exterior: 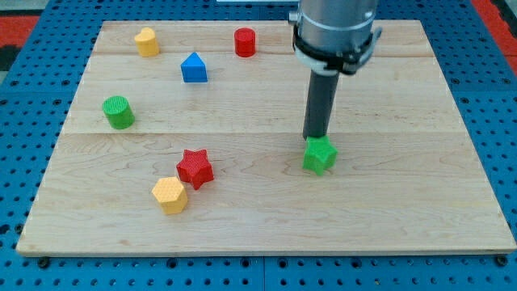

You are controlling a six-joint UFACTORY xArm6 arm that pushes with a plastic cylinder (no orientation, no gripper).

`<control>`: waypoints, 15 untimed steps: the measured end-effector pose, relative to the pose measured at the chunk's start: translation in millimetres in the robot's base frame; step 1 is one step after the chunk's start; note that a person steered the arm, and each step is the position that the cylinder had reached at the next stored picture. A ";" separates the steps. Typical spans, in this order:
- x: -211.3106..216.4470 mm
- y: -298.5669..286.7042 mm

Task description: Push the yellow hexagon towards the center right of the board

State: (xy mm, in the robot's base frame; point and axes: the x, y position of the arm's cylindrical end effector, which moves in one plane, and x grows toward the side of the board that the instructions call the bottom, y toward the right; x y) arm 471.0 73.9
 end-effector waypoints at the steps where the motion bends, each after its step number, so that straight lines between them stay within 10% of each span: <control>1: 17.8 6.7; 5: -30.0 -17.5; 8: 15.4 -275.4; 10: 101.5 -178.0; 13: 9.2 -104.0; 15: 63.5 -134.1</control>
State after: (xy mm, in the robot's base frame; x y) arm 534.5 -60.3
